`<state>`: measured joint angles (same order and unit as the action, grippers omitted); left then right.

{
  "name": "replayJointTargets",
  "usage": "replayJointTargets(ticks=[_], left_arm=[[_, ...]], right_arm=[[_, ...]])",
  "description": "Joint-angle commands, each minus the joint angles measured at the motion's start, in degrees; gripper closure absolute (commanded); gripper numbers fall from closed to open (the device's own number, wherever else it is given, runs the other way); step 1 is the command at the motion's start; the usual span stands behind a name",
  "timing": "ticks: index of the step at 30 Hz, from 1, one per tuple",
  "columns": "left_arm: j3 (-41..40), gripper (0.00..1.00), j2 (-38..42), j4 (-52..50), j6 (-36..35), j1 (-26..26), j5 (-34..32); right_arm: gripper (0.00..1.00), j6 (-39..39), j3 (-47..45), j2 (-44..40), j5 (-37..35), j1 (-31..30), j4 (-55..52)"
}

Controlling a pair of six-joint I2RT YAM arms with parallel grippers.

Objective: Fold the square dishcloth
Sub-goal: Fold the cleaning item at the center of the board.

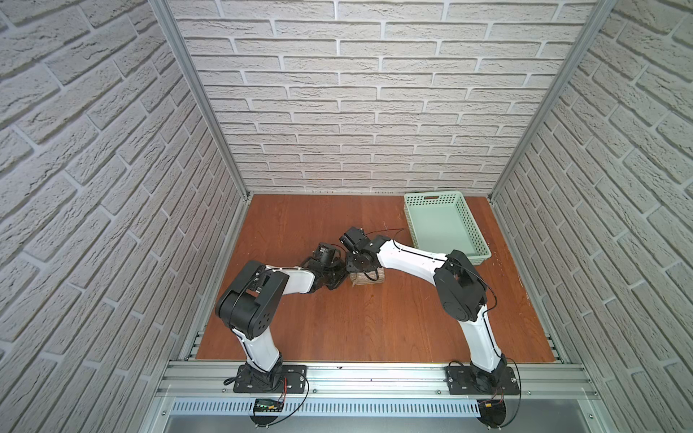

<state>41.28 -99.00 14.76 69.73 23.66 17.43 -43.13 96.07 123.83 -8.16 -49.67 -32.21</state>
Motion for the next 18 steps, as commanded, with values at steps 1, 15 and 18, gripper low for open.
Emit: replayJointTargets(ticks=[1, 15, 18], left_arm=[[-1.2, 0.9, -0.8, -3.2, -0.9, -0.9, 0.7], [-0.9, 0.9, -0.8, -3.5, -1.8, -1.7, 2.3], [-0.9, 0.9, -1.1, -2.5, -1.7, -1.9, 3.4]], right_arm=[[0.66, 0.2, -2.5, 0.4, -1.5, -1.1, -1.9], [0.77, -0.5, -4.0, -0.6, -1.2, -1.2, -0.1], [0.79, -0.7, -4.2, -0.6, -0.8, -1.2, 0.2]])
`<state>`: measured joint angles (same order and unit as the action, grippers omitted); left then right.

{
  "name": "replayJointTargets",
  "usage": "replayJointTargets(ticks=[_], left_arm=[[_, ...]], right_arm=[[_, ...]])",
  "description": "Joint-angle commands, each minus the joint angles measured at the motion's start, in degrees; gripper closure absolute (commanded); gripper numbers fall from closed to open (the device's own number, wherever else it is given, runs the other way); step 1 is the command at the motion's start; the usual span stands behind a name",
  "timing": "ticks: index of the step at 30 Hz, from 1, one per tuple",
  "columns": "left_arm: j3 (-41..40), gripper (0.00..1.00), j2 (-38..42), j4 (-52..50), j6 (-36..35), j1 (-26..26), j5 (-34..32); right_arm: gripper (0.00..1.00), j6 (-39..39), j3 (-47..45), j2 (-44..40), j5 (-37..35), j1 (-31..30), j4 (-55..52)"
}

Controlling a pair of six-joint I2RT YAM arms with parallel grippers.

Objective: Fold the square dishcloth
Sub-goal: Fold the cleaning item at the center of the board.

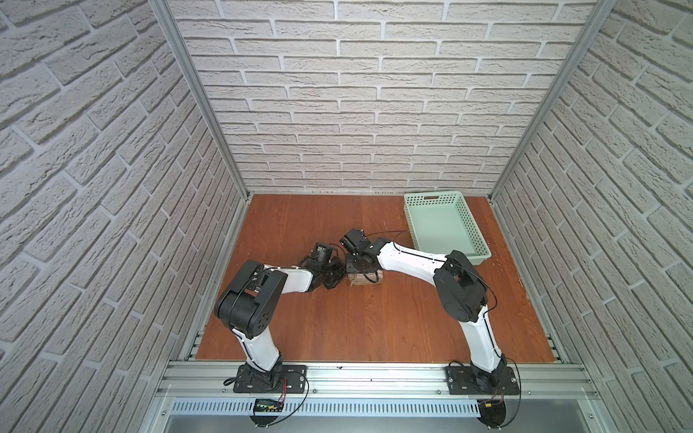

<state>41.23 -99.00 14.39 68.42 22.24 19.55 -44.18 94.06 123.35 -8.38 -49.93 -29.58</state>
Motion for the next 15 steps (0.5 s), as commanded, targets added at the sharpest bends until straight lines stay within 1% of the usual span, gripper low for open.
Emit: replayJointTargets(ticks=[1, 5, 7, 10, 15], left_arm=[[-0.8, 0.9, -1.2, -2.0, -0.4, -0.5, 1.4], [-0.9, 0.9, -1.1, -1.9, -0.5, -1.0, 2.0], [-0.9, 0.9, -1.1, -1.7, -0.4, -1.1, 2.2], [-0.9, 0.9, -1.0, -1.6, -0.5, -1.1, 2.4], [-0.9, 0.9, -1.0, -1.5, -0.4, -1.1, 2.6]], right_arm=[[0.8, 0.3, -2.2, -0.1, -0.7, -0.9, -2.4], [0.91, 0.0, -2.5, -0.3, -0.9, -0.9, -2.3], [0.95, 0.2, -3.1, -0.8, 0.4, -0.8, -0.9], [0.96, 0.1, -4.6, -2.2, 3.0, -0.7, 2.4], [0.97, 0.0, -4.5, -2.9, 5.2, -0.2, 4.5]])
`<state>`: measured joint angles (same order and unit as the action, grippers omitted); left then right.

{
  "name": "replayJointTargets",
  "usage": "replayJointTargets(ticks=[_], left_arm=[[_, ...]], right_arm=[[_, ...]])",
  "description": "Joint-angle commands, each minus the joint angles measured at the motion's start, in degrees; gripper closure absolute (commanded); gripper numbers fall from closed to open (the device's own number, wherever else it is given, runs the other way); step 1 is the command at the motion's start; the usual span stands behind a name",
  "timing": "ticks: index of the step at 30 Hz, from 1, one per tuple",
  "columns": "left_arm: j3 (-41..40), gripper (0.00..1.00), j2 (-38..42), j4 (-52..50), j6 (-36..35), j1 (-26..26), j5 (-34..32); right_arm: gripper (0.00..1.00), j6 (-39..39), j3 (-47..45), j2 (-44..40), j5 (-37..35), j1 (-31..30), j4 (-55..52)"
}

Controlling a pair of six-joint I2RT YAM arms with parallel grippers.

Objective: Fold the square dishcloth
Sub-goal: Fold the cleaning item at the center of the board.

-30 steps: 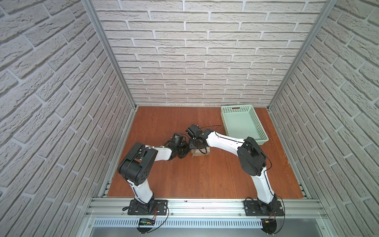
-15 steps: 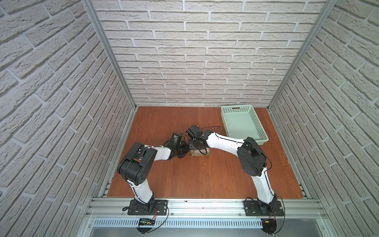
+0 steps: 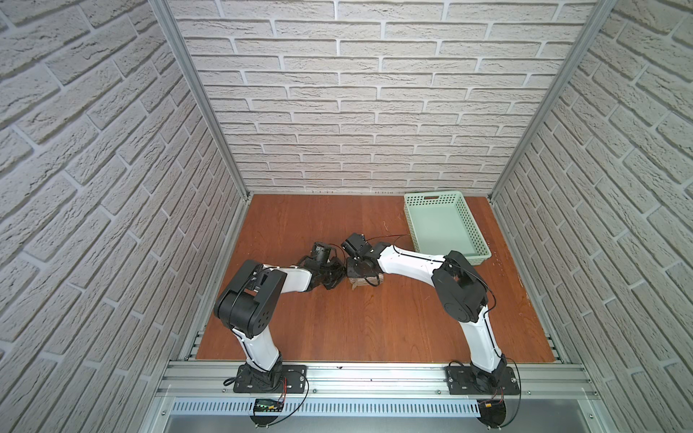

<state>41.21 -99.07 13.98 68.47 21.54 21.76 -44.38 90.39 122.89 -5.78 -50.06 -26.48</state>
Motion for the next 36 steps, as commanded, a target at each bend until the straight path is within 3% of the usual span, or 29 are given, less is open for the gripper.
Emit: replayJointTargets(ticks=[1, 36], left_arm=[[-0.9, 0.9, -1.0, -1.1, -0.4, -0.4, 0.5], [-0.3, 0.9, -0.6, -1.3, 0.9, 0.7, -0.2]], right_arm=[[0.97, 0.2, -0.7, -2.5, 3.0, 0.0, 1.8], [0.95, -3.1, -1.6, 1.2, 6.9, 1.8, 5.5]])
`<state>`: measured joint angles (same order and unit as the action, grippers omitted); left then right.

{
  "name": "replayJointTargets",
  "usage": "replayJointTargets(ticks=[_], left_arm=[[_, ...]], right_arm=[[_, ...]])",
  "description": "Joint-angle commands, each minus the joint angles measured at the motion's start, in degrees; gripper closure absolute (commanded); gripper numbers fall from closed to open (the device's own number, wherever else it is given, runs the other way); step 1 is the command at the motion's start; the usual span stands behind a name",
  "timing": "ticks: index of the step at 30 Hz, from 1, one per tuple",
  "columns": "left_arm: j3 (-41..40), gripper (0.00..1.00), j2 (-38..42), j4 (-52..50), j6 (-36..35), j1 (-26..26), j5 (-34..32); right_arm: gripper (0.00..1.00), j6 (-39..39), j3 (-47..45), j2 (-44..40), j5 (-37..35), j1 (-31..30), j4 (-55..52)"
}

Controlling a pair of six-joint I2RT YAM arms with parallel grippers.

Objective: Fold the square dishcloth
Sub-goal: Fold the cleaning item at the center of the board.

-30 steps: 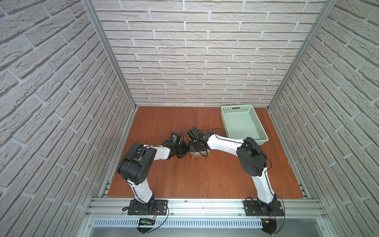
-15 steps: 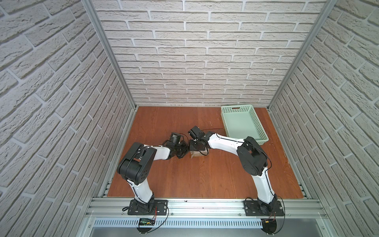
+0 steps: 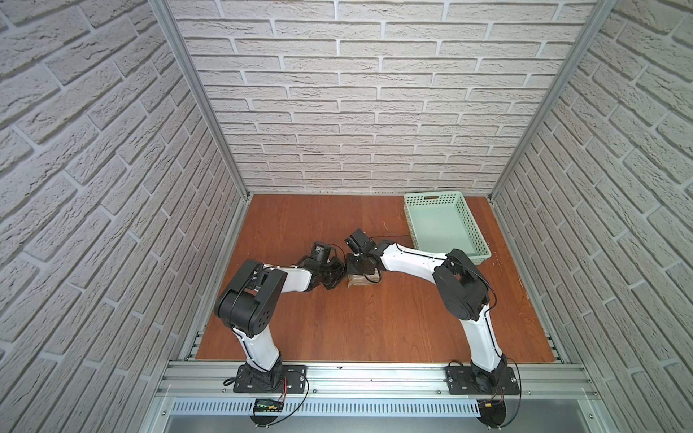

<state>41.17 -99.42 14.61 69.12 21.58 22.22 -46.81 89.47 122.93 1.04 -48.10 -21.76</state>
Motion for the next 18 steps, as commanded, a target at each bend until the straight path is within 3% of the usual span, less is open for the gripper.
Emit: replayJointTargets(ticks=[1, 11, 18], left_arm=[[-0.2, 0.9, -0.1, -2.2, 0.3, 0.6, -0.9], [1.6, 0.87, 1.8, -6.3, -0.2, 0.5, -3.7], [3.2, 0.86, 3.4, -8.9, -0.4, 0.5, -5.3]], right_arm=[[0.94, -0.8, -0.6, 1.2, -0.1, -0.2, 0.3], [0.78, 2.2, 2.1, -0.6, -0.2, 0.3, -2.8], [0.75, 4.0, 3.4, -4.6, -0.9, 0.7, -4.2]])
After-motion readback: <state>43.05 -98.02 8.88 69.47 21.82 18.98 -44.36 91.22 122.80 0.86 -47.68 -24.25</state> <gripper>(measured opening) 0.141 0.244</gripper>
